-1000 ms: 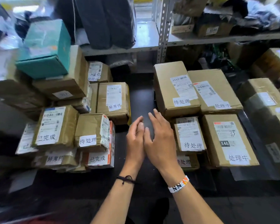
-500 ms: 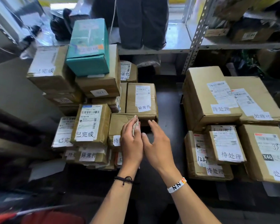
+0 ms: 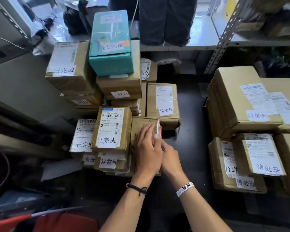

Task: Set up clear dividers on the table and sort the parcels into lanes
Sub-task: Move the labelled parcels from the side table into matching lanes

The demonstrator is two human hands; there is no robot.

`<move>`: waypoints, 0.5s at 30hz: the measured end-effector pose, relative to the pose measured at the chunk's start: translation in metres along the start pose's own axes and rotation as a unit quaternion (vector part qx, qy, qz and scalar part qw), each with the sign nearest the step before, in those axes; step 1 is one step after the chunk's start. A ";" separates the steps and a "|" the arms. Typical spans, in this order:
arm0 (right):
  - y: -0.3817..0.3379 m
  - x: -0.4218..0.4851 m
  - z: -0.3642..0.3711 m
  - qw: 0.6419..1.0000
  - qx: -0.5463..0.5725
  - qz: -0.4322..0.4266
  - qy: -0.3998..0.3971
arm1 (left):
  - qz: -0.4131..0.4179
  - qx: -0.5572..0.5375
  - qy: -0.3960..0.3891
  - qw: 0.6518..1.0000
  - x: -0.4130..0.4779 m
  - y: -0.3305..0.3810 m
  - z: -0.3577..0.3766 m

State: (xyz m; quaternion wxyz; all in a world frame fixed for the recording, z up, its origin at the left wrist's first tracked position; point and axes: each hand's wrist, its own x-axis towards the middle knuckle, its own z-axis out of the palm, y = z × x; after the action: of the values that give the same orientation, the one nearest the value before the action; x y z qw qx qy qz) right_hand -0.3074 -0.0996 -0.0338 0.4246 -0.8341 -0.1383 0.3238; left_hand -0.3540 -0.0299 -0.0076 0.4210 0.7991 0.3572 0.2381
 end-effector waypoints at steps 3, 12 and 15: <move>-0.001 0.002 0.004 0.999 0.032 0.026 0.009 | 0.013 0.028 -0.001 1.000 0.002 -0.003 -0.004; 0.004 0.005 0.005 0.988 0.123 0.049 0.079 | -0.016 0.070 -0.006 0.997 0.003 -0.003 -0.013; 0.008 0.004 0.001 0.977 0.190 0.063 0.071 | -0.060 0.058 -0.026 0.996 0.000 -0.005 -0.014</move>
State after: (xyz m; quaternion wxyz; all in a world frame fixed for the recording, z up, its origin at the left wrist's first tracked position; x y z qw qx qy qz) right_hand -0.3048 -0.1017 -0.0423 0.5631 -0.7660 0.0094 0.3101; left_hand -0.3649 -0.0207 -0.0044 0.3968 0.8051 0.4066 0.1701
